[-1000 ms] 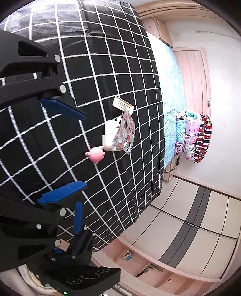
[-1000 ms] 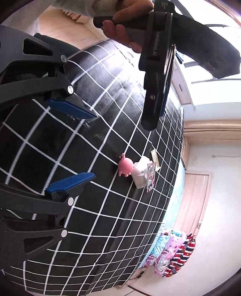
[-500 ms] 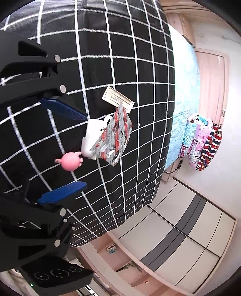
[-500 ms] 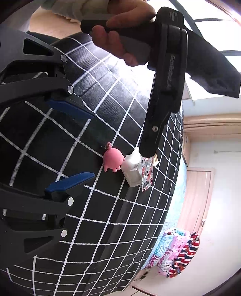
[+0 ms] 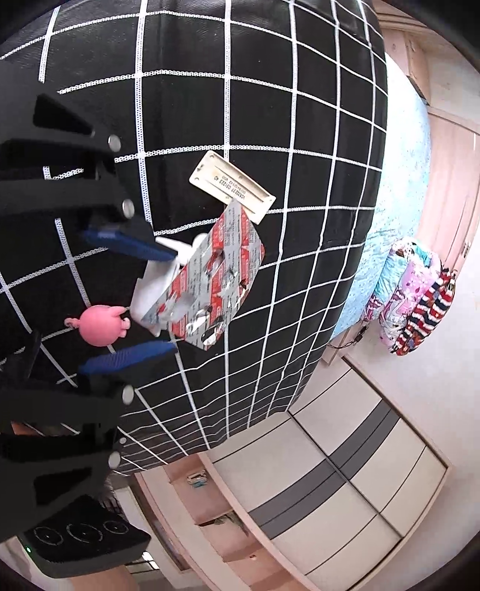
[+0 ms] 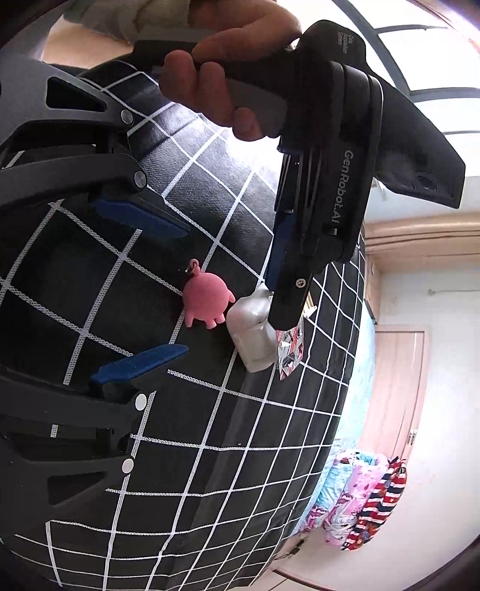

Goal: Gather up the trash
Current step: 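Grasp the red-and-silver blister pack with the left tool while the right tool grasps the pink pig toy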

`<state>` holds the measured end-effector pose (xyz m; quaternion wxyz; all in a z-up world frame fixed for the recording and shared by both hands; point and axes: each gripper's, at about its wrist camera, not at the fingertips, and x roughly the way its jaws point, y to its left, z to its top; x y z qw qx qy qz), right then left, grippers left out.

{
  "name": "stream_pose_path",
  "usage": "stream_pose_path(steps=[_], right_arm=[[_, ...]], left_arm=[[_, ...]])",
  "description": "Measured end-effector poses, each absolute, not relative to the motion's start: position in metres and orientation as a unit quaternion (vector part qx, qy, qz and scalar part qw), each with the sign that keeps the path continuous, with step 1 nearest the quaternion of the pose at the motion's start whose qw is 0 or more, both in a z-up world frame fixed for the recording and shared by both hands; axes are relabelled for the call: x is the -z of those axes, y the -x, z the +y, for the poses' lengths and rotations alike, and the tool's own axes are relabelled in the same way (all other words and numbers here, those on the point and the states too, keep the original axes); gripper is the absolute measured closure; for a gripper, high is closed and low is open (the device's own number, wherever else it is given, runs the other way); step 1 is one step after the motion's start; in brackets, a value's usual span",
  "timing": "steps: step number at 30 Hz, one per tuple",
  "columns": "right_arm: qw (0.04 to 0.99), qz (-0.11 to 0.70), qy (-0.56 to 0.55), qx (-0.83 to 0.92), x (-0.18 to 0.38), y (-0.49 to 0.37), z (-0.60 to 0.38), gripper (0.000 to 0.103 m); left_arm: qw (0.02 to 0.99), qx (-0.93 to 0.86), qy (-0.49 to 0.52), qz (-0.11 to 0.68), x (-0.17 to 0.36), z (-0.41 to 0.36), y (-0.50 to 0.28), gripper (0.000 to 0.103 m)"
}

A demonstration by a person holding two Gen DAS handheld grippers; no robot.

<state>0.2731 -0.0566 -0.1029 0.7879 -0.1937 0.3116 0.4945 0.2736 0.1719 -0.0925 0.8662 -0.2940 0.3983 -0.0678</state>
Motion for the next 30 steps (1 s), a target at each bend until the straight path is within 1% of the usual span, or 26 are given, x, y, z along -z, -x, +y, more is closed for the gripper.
stream_pose_path(steps=[2, 3, 5, 7, 8, 10, 11, 12, 13, 16, 19, 26, 30], right_arm=[[0.787, 0.315, 0.192, -0.495, 0.102, -0.273, -0.055, 0.045], [0.787, 0.314, 0.193, -0.494, 0.101, -0.273, -0.054, 0.045], [0.789, 0.310, 0.197, -0.493, 0.100, -0.273, -0.053, 0.045], [0.789, 0.311, 0.201, -0.491, 0.100, -0.274, -0.050, 0.046], [0.789, 0.312, 0.202, -0.489, 0.101, -0.275, -0.049, 0.047], [0.788, 0.318, 0.204, -0.486, 0.102, -0.277, -0.046, 0.051], [0.787, 0.321, 0.205, -0.485, 0.104, -0.278, -0.045, 0.052], [0.786, 0.325, 0.205, -0.485, 0.105, -0.279, -0.044, 0.056], [0.783, 0.330, 0.205, -0.485, 0.106, -0.281, -0.043, 0.062], [0.781, 0.336, 0.199, -0.488, 0.105, -0.287, -0.042, 0.063], [0.781, 0.336, 0.195, -0.489, 0.105, -0.286, -0.043, 0.064], [0.782, 0.335, 0.191, -0.489, 0.104, -0.282, -0.047, 0.068], [0.784, 0.334, 0.187, -0.489, 0.102, -0.276, -0.054, 0.069]], left_arm=[[0.866, 0.069, 0.297, 0.397, 0.093, 0.172, -0.275, 0.066], [0.865, 0.070, 0.302, 0.396, 0.094, 0.173, -0.276, 0.070], [0.861, 0.072, 0.313, 0.395, 0.096, 0.175, -0.275, 0.072], [0.858, 0.070, 0.323, 0.394, 0.098, 0.176, -0.276, 0.079], [0.855, 0.071, 0.330, 0.393, 0.099, 0.177, -0.277, 0.080], [0.847, 0.073, 0.350, 0.393, 0.103, 0.180, -0.277, 0.085], [0.846, 0.074, 0.354, 0.392, 0.104, 0.181, -0.276, 0.086], [0.845, 0.075, 0.358, 0.390, 0.104, 0.182, -0.276, 0.088], [0.842, 0.078, 0.365, 0.389, 0.105, 0.183, -0.275, 0.091], [0.842, 0.077, 0.372, 0.384, 0.105, 0.185, -0.274, 0.095], [0.842, 0.078, 0.376, 0.378, 0.103, 0.186, -0.272, 0.098], [0.852, 0.073, 0.371, 0.363, 0.090, 0.188, -0.259, 0.100], [0.857, 0.068, 0.367, 0.356, 0.081, 0.188, -0.250, 0.101]])
